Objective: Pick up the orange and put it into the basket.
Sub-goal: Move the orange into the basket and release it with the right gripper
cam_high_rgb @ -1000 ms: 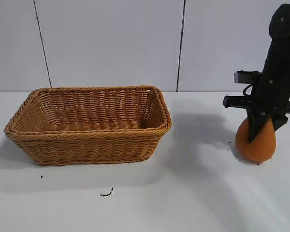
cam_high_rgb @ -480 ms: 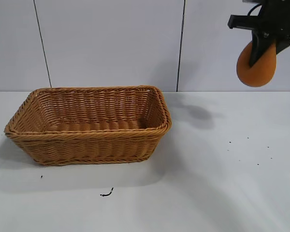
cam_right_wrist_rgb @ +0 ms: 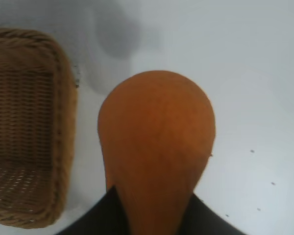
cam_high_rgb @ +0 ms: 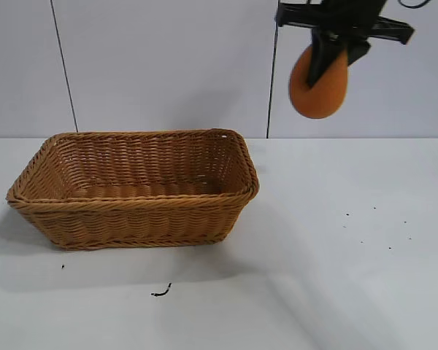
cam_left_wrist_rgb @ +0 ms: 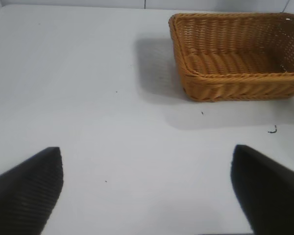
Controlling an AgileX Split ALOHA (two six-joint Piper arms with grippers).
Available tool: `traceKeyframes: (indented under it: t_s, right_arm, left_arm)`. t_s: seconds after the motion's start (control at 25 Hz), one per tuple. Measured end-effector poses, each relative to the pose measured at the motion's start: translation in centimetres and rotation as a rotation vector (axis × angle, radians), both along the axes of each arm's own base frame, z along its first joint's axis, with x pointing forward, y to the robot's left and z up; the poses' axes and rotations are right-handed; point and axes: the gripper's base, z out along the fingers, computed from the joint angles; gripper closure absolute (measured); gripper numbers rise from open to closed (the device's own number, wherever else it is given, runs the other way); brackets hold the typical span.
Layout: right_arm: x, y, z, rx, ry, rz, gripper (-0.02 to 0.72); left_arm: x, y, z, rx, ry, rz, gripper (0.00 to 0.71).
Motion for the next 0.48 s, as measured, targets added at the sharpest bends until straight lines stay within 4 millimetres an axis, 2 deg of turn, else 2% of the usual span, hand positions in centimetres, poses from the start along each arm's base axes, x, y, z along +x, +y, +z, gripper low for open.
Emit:
traceKeyframes:
  t_s: [0.08, 0.28, 0.4, 0.44, 0.48]
  right_arm:
    - [-0.3, 2.4, -1.5, 0.013, -0.009, 0.029, 0.650]
    - [0.0, 6.0, -6.5, 0.024, -0.016, 0.068, 0.650]
    - [0.3, 6.9, -9.6, 0.021, 0.007, 0.061, 0.650]
    - [0.3, 6.9, -9.6, 0.021, 0.007, 0.061, 0.650]
    - [0.4, 7.0, -11.1, 0.007, 0.030, 0.058, 0.650]
  left_arm:
    - [0.0, 0.0, 0.0, 0.000, 0.000, 0.000, 0.044]
    - [0.0, 0.0, 0.0, 0.000, 0.000, 0.000, 0.044]
    - [0.0, 0.0, 0.0, 0.000, 0.000, 0.000, 0.044]
    - [0.0, 0.0, 0.0, 0.000, 0.000, 0.000, 0.044]
    - [0.0, 0.0, 0.0, 0.000, 0.000, 0.000, 0.044]
